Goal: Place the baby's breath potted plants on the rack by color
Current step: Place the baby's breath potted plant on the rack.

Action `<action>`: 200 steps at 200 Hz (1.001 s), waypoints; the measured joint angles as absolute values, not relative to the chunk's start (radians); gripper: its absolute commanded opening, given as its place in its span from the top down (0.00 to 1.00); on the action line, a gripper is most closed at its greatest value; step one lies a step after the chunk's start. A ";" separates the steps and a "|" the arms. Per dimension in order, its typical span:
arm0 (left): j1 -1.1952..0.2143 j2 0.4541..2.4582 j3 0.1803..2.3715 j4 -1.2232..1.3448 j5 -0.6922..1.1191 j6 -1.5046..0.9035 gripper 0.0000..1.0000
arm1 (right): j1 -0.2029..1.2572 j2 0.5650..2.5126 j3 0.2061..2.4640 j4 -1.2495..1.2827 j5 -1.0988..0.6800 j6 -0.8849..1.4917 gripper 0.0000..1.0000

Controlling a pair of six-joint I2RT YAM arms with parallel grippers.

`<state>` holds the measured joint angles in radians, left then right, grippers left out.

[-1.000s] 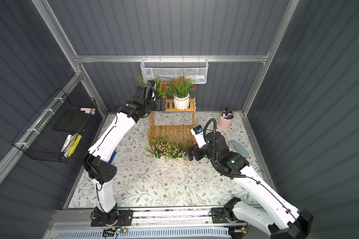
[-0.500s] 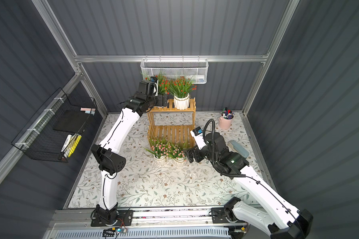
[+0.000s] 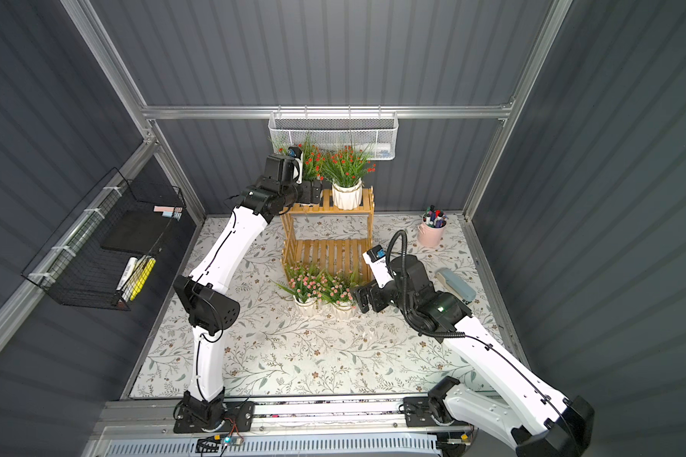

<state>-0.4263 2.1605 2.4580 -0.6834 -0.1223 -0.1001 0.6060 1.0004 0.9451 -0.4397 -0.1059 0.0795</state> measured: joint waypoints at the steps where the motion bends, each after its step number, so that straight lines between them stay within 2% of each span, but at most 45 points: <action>1: -0.426 2.160 2.458 -0.683 -0.122 -0.100 0.28 | 0.606 1.000 0.945 -0.440 -0.106 0.080 0.01; 96: -0.426 2.134 2.416 -0.674 -0.122 -0.105 0.26 | 0.606 1.000 0.934 -0.423 -0.105 0.080 0.01; 109: -0.426 2.131 2.412 -0.671 -0.123 -0.107 0.23 | 0.606 1.000 0.929 -0.418 -0.105 0.081 0.01; 153: -0.427 2.130 2.410 -0.671 -0.123 -0.107 0.01 | 0.606 1.000 0.927 -0.414 -0.105 0.083 0.01; 200: -0.427 2.130 2.411 -0.673 -0.123 -0.104 0.01 | 0.606 1.001 0.927 -0.412 -0.105 0.083 0.01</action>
